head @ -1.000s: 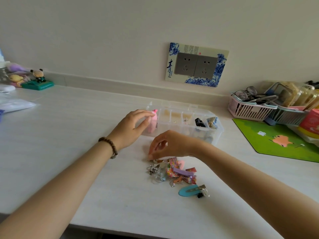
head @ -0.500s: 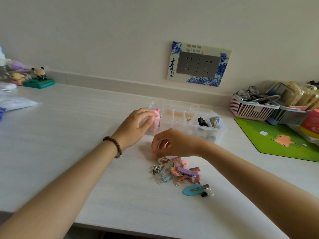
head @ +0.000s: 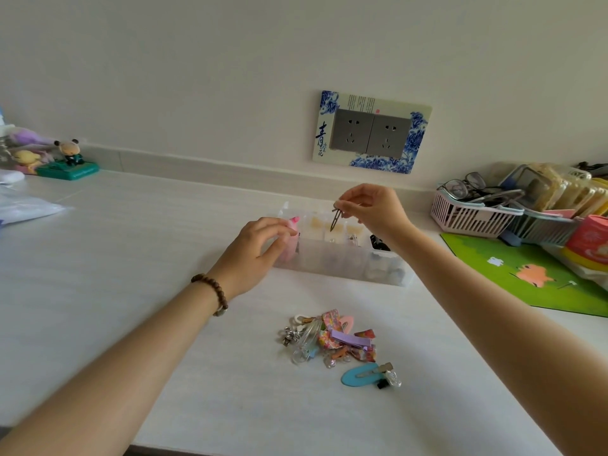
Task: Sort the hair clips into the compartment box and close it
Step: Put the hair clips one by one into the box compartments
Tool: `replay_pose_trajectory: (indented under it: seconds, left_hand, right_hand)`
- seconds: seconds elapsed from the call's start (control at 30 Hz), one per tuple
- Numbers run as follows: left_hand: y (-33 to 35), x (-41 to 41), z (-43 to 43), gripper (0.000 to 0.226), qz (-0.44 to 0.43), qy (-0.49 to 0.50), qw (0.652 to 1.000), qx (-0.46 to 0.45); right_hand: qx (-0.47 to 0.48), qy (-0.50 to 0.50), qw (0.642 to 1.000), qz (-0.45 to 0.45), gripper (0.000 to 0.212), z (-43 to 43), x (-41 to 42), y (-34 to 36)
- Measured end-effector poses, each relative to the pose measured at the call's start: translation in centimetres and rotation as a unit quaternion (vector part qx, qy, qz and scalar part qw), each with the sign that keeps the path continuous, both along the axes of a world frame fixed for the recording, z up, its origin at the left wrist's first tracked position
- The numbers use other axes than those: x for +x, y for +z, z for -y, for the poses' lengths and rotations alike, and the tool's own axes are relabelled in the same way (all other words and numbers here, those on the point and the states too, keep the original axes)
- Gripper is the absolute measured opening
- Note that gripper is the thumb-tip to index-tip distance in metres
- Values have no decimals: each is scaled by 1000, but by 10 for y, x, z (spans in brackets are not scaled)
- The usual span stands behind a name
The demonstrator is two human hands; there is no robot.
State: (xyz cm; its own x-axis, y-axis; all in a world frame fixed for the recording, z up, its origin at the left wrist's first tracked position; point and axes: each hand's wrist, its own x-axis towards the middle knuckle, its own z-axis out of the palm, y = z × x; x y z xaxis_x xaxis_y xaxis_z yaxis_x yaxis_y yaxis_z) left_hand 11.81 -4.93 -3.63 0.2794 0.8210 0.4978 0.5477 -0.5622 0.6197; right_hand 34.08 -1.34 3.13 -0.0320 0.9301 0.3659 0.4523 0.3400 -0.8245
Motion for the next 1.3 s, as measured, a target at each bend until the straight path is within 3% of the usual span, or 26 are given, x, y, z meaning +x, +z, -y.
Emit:
replay_pose_trajectory:
  seconds: [0.2, 0.27, 0.37, 0.5, 0.6, 0.83, 1.03, 1.2, 1.3]
  left_hand:
    - [2, 1, 1, 27, -8, 1, 1000, 11]
    - [1, 1, 1, 27, -11, 3, 1000, 9]
    - [2, 1, 1, 25, -10, 4, 1000, 9]
    - [3, 3, 1, 25, -18, 12, 1000, 23]
    - [3, 4, 3, 26, -17, 16, 1000, 19]
    - [2, 5, 6, 26, -26, 26, 999, 24]
    - [1, 6, 6, 26, -24, 31, 999, 27]
    - [0, 10, 7, 24, -12, 38, 998, 42]
    - [-1, 10, 6, 24, -18, 37, 998, 48]
  right_hand:
    - [-1, -29, 973, 231, 20, -3, 1, -12]
    - [42, -22, 975, 218, 18, 11, 1, -10]
    - [45, 102, 977, 184, 12, 46, 0, -5]
    - [-63, 287, 919, 264, 18, 95, -2, -13]
    - [-90, 313, 898, 297, 26, 110, -7, -26]
    - [-35, 304, 893, 329, 30, 113, -22, -40]
    - [-46, 291, 920, 259, 20, 106, -24, -48]
    - [-89, 268, 959, -6, 24, 93, -14, -40]
    - [-81, 208, 972, -78, 31, 81, 0, -27]
